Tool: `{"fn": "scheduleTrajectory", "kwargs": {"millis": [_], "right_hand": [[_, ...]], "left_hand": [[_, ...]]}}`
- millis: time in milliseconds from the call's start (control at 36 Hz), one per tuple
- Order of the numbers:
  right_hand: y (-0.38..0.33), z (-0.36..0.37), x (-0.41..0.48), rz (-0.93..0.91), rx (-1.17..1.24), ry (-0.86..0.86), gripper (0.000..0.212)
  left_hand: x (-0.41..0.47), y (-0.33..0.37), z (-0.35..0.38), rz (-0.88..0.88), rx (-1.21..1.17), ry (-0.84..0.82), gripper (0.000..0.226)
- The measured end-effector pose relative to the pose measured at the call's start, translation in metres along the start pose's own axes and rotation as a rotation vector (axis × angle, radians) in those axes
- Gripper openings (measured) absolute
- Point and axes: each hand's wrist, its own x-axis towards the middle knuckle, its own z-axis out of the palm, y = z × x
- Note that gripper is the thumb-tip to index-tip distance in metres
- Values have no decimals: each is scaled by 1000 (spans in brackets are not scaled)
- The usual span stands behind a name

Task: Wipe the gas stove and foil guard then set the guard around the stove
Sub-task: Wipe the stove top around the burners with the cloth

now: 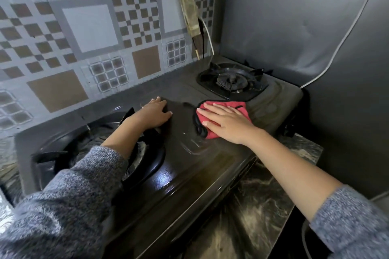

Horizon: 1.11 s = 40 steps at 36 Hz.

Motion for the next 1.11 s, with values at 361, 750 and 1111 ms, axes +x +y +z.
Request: {"fn": "scheduleTrajectory", "kwargs": {"millis": [361, 750, 1111], "right_hand": [[4, 8, 0, 412, 28, 134, 52], [-48, 25, -29, 397, 40, 106, 52], [-78, 40, -64, 198, 37, 169, 47]], "left_hand": [[-10, 25, 7, 48, -2, -18, 60], [-32, 18, 9, 91, -5, -30, 62], [-38, 16, 9, 114, -45, 0, 61]]}}
